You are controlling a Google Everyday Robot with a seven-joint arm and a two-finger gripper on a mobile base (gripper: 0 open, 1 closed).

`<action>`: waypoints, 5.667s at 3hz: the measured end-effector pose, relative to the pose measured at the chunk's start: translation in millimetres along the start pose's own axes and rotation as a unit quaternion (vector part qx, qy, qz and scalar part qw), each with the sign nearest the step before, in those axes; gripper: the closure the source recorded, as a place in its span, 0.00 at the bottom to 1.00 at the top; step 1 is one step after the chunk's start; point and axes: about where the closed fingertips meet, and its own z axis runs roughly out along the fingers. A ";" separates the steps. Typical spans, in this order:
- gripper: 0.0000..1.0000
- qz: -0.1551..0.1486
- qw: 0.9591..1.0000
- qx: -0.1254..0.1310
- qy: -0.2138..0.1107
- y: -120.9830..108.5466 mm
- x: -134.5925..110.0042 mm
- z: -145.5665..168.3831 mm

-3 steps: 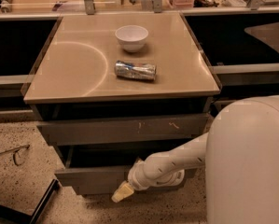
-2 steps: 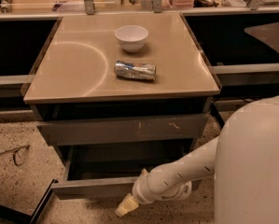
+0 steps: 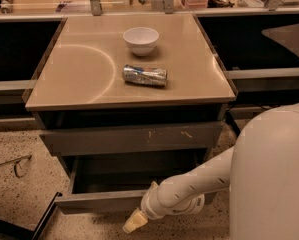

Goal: Open middle drawer

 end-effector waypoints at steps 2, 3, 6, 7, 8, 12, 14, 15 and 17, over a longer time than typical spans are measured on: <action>0.00 0.004 1.000 -0.016 0.006 13.4 6.0 -3.3; 0.00 0.024 1.000 -0.012 0.003 28.5 17.6 -15.7; 0.00 0.020 0.999 -0.031 0.002 38.6 15.9 -3.2; 0.00 0.006 0.999 -0.036 0.010 69.6 16.9 -4.9; 0.00 0.017 0.999 -0.030 0.021 121.8 50.6 -25.3; 0.00 0.065 0.996 0.055 -0.005 -18.2 63.1 -89.7; 0.00 0.182 0.966 0.181 0.001 -79.3 107.3 -199.1; 0.00 0.223 0.946 0.234 0.015 -75.7 139.7 -245.7; 0.00 0.198 0.938 0.283 0.026 -68.5 164.6 -277.8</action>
Offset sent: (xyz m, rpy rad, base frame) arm -0.1089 -0.0106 -0.0004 0.0118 0.1092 0.0165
